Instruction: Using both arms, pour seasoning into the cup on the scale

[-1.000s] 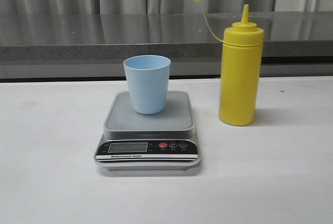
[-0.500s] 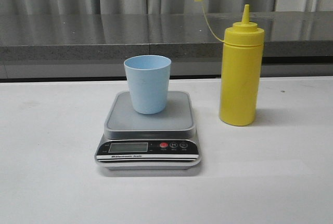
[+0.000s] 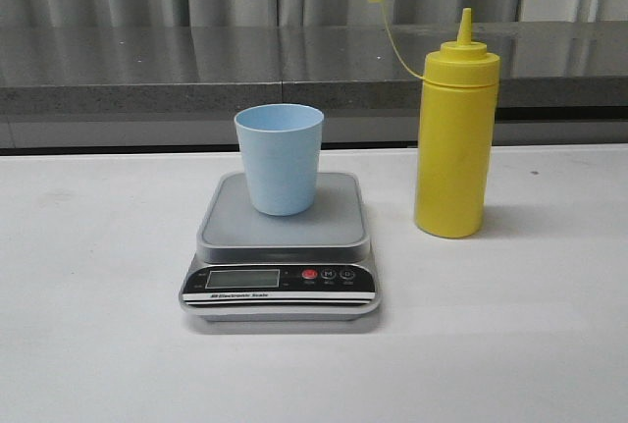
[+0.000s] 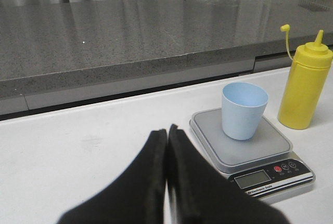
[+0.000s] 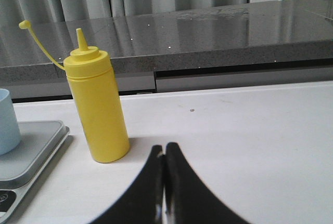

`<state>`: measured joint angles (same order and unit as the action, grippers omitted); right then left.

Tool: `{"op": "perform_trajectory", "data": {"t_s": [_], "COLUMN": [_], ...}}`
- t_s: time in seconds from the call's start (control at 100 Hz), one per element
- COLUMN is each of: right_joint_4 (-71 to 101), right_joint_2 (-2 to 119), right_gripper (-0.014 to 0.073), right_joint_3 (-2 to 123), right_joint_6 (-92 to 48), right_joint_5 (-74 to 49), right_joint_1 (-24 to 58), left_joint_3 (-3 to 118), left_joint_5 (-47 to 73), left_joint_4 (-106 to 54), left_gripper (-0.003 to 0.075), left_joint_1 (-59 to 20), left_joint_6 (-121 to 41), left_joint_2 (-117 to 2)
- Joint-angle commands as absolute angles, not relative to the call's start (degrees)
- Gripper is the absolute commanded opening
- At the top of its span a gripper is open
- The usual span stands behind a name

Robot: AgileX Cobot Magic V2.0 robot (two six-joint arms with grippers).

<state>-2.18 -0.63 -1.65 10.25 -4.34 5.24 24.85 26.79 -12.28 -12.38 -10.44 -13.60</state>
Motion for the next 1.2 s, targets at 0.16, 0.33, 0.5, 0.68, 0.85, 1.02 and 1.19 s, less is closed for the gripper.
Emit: {"op": "perform_trajectory", "data": {"t_s": [0.16, 0.33, 0.5, 0.68, 0.85, 1.02, 1.19], "right_joint_4": [-2.7, -2.7, -2.7, -2.7, -2.7, -2.7, -2.7], "right_joint_2": [-1.9, -1.9, -1.9, -1.9, -1.9, -1.9, -1.9], "right_gripper": [-0.0068, -0.0068, -0.0068, -0.0068, -0.0068, -0.0068, -0.0068], "right_joint_3": [-0.5, -0.5, -0.5, -0.5, -0.5, -0.5, -0.5], "right_joint_6": [9.8, 9.8, 9.8, 9.8, 9.8, 9.8, 9.8], "right_joint_5": [0.0, 0.0, 0.0, 0.0, 0.0, 0.0, 0.0], "right_joint_1": [4.8, 4.8, 4.8, 4.8, 4.8, 4.8, 4.8], "left_joint_3": [26.3, 26.3, 26.1, 22.1, 16.0, 12.2, 6.6], "left_joint_5": [22.9, 22.9, 23.2, 16.1, 6.2, 5.5, 3.4], "left_joint_4": [-13.0, -13.0, -12.4, -4.8, 2.0, 2.0, 2.0], "left_gripper": [-0.002, -0.002, -0.002, -0.002, -0.002, -0.002, -0.002], "left_joint_1": [-12.2, -12.2, -12.2, -9.5, -5.3, -0.7, 3.6], "left_joint_6": [-10.0, -10.0, -10.0, -2.2, 3.9, 3.9, 2.4], "left_joint_2": [-14.2, -14.2, -13.9, -13.4, -13.1, -9.4, -5.3]}}
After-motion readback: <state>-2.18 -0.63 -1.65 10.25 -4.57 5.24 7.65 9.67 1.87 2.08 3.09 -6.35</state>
